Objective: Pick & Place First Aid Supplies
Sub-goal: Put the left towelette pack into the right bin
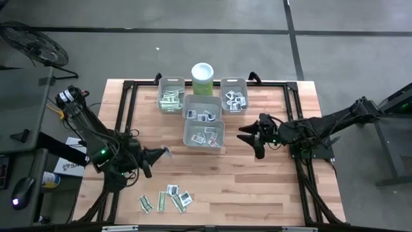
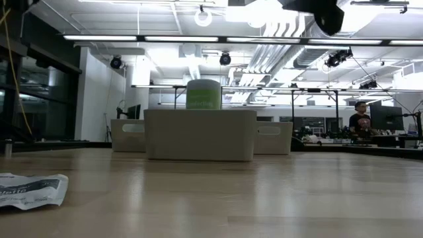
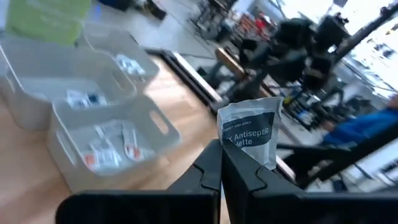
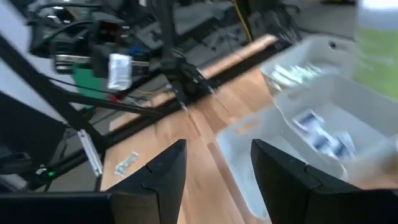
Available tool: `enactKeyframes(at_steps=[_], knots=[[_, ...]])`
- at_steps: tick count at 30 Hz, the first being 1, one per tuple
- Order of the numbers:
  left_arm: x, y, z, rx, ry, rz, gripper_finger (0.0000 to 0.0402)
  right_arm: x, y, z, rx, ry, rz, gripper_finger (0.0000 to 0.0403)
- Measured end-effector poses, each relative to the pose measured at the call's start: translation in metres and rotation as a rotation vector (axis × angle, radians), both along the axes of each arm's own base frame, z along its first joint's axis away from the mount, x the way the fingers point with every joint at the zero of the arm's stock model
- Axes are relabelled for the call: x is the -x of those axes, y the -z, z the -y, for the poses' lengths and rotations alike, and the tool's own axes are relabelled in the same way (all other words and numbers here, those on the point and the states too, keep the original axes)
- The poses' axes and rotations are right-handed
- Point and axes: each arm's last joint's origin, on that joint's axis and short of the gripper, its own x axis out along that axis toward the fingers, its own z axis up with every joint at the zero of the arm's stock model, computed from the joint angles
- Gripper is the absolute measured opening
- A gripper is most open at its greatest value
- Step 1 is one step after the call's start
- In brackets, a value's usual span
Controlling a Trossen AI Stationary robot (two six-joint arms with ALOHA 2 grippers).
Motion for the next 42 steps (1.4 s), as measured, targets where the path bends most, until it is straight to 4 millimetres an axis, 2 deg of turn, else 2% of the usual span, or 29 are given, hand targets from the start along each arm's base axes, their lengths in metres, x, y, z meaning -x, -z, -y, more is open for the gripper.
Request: enactKeyframes(at_steps=[5, 9, 15, 23, 31, 35, 42], knots=[[-0.021, -0.008, -0.015, -0.026, -0.036, -0.057, 0.0000, -0.013, -0.006, -0.009, 0.061, -0.085, 0.102, 0.0174], [-0.044, -0.011, -0.028, -0.048, -0.054, -0.077, 0.0000, -0.029, -0.003, -0.014, 0.124, -0.118, 0.156, 0.0174], [-0.078, -0.018, -0.045, -0.169, -0.115, -0.066, 0.0000, -0.051, 0.007, -0.020, 0.159, -0.076, 0.215, 0.0174], [-0.111, -0.016, -0.057, -0.272, -0.184, -0.036, 0.0000, -0.066, 0.013, -0.022, 0.299, -0.026, 0.258, 0.0174], [-0.130, -0.001, -0.052, -0.300, -0.187, -0.034, 0.0000, -0.079, 0.021, -0.013, 0.315, 0.006, 0.250, 0.0174], [-0.136, 0.006, -0.049, -0.307, -0.186, -0.035, 0.0000, -0.089, 0.017, -0.008, 0.335, 0.000, 0.251, 0.0174], [-0.140, 0.009, -0.050, -0.312, -0.194, -0.038, 0.0000, -0.111, 0.018, -0.005, 0.367, -0.040, 0.175, 0.0174]])
